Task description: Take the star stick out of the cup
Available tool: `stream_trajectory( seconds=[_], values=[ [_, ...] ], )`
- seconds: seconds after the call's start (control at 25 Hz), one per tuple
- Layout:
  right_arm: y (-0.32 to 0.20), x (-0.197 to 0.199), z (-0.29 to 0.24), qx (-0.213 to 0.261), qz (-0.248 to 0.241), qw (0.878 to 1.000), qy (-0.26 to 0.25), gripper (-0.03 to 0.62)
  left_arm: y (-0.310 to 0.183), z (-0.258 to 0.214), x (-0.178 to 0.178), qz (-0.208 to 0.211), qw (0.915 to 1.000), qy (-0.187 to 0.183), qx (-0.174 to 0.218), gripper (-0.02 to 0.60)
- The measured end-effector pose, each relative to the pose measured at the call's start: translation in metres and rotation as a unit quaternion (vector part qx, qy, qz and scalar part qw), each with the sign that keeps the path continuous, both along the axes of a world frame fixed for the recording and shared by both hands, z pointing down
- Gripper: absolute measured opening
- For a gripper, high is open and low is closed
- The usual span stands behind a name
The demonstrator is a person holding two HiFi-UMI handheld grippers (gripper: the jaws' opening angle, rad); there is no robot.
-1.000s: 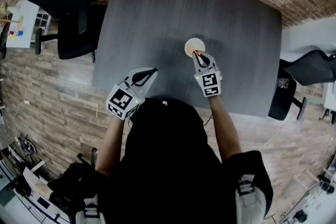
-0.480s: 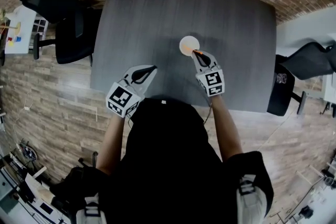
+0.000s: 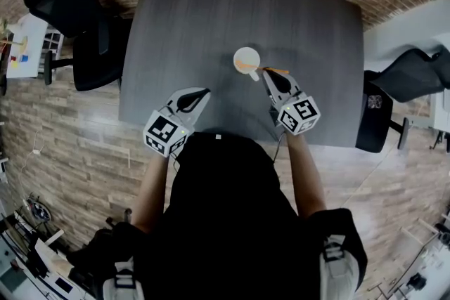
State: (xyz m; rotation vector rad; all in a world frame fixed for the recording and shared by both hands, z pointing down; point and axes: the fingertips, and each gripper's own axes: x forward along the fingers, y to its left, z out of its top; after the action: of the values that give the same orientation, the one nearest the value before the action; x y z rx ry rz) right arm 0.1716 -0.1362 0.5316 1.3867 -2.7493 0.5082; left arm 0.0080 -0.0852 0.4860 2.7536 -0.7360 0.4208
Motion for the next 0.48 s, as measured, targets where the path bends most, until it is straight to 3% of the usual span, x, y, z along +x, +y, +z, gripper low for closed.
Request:
stream_trajectory(
  seconds=[0.28,0.48],
  values=[
    [0.016,0.013,-0.036,0.01,-0.02,0.996,-0.089,0.011,0.006,-0.003,0.013,0.001,1.0,0.004,0.004,0.0],
    [0.029,0.022,-0.044,-0.002,-0.033,0.985,-0.167,0.009,0.011,-0.004,0.022,0.003,0.9999,0.003,0.009,0.0]
  ],
)
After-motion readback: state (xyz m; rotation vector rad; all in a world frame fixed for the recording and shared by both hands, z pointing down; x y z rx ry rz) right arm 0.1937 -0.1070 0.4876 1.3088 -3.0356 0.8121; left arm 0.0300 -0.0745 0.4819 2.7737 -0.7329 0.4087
